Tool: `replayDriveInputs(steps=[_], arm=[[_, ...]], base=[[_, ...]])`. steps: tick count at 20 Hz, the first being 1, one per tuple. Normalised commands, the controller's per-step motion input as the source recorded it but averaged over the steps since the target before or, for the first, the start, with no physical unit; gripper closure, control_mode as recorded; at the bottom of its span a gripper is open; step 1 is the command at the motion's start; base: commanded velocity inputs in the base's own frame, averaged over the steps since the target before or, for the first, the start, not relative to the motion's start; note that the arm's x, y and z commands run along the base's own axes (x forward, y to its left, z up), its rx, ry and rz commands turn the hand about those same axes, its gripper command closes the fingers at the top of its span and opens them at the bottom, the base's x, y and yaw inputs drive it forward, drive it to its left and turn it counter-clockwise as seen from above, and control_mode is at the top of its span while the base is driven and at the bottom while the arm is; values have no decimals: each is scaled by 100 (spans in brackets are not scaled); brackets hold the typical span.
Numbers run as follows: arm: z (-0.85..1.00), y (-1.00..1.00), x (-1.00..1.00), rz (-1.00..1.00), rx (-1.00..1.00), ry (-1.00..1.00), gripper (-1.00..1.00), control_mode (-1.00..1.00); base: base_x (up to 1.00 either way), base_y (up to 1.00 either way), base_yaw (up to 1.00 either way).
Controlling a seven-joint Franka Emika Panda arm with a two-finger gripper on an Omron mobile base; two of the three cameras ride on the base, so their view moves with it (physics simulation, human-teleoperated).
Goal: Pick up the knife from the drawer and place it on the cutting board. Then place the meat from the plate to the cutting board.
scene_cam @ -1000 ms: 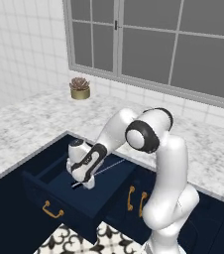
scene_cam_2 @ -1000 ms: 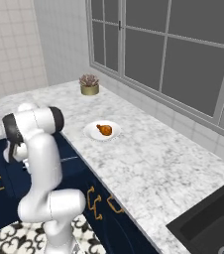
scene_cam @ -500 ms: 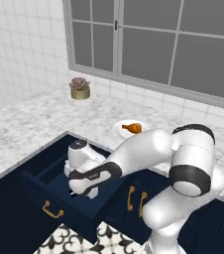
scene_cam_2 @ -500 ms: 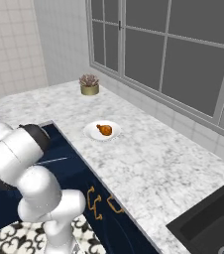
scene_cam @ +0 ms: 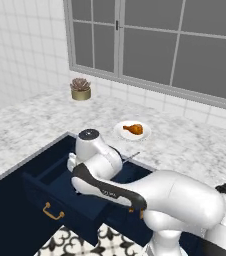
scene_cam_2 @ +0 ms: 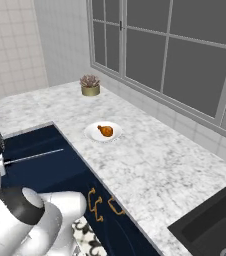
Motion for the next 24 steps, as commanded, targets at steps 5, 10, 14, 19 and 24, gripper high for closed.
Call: replayDriveInputs(steps=[5, 10, 14, 19, 24], arm=[[100, -76, -17, 0, -2, -6, 100, -100], [100, -85, -1, 0, 0, 0, 100, -100], [100, -83, 0, 0, 0, 1, 100, -100], [35, -41, -3, 4, 4, 2, 100, 100], [0, 0, 0, 0, 0, 0, 100, 100]], base=[[0, 0, 0], [0, 0, 0], [0, 0, 0], [-18, 5, 3], [-100, 1, -36]])
